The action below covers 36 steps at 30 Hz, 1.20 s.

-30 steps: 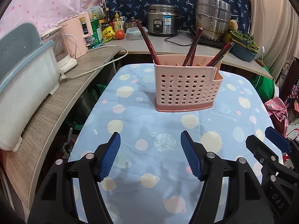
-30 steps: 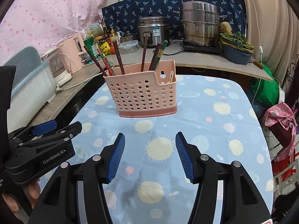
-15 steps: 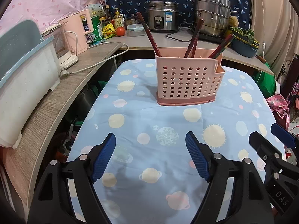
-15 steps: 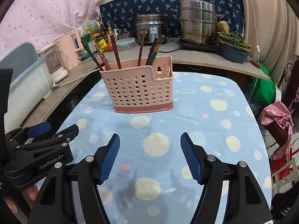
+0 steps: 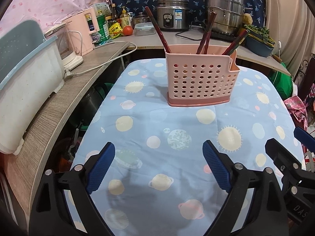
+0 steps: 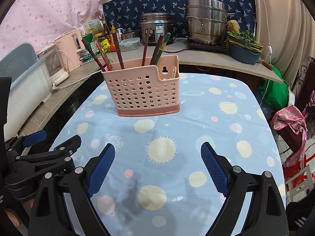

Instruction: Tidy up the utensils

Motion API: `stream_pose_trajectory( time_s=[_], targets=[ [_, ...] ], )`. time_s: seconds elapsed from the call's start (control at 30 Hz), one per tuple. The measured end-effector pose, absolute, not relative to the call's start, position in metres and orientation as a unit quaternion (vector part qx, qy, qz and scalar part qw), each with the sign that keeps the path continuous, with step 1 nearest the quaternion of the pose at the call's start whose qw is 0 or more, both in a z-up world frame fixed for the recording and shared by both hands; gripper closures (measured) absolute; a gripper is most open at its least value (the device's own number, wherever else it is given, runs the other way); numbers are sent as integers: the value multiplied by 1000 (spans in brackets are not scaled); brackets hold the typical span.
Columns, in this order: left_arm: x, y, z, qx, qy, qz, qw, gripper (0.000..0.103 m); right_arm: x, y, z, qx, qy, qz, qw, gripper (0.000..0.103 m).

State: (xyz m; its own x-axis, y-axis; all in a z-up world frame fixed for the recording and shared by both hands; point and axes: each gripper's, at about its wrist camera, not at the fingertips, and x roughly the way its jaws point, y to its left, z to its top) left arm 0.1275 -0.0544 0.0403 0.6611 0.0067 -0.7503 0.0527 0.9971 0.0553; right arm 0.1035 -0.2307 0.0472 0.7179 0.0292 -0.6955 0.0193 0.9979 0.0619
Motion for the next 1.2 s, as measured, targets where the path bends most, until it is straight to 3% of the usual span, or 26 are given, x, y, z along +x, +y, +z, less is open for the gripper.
stream_pose_trajectory(
  time_s=[0.07, 0.1, 0.13, 1.2],
  targets=[
    [128, -55, 39, 37, 412, -11, 910, 13, 104, -232, 47, 34, 376, 1, 926, 15],
    [128, -55, 39, 38, 413, -10, 910, 12, 104, -232, 46, 34, 377, 1, 926, 7],
    [129, -55, 38, 38, 413, -9, 910, 11, 104, -233, 45, 35, 379, 1, 925, 7],
    [131, -60, 33, 53, 414, -2, 909, 10, 108, -235, 35, 38, 398, 3, 917, 7]
  ],
)
